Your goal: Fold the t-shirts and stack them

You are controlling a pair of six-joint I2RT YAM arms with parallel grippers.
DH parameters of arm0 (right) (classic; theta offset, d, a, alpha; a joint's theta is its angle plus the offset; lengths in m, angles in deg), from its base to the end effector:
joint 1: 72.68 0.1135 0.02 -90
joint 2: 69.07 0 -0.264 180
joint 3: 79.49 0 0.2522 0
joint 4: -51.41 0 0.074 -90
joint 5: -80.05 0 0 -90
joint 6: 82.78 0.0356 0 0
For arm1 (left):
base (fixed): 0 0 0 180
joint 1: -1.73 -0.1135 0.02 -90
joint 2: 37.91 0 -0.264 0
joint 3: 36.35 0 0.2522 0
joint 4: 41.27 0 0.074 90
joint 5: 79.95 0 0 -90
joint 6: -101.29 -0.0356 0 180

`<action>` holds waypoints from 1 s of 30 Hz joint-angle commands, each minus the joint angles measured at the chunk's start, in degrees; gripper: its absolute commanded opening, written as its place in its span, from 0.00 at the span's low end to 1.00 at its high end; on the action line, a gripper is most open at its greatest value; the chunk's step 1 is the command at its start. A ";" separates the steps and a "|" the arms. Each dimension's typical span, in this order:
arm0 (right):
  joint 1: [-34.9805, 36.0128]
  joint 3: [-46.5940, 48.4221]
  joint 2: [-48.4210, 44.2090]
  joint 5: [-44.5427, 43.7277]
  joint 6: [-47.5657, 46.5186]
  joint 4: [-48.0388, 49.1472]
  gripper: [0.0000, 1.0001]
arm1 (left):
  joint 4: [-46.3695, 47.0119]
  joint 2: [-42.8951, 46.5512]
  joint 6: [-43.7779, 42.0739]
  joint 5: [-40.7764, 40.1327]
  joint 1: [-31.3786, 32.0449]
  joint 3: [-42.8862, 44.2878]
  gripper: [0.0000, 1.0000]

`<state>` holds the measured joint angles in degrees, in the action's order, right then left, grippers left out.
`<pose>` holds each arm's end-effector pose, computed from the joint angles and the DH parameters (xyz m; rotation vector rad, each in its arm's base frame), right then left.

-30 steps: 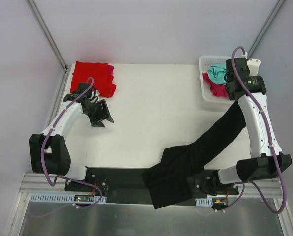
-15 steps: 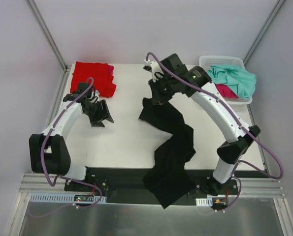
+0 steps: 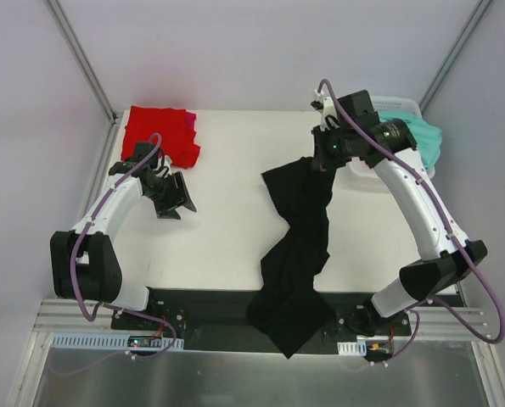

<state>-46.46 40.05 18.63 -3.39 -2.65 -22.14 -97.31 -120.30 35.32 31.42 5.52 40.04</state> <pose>0.2721 0.1385 0.4376 -0.7713 2.1762 0.2781 0.2846 -0.0319 0.2542 -0.3475 2.6644 -0.6522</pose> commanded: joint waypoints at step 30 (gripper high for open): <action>3.23 32.48 48.52 -7.10 4.59 -9.56 0.75 | -1.31 1.53 -1.00 0.17 0.25 1.71 0.55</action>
<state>-41.07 70.70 62.28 -11.01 -1.86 -28.00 -97.57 -120.28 35.27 31.00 5.50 40.31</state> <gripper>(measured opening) 0.760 0.549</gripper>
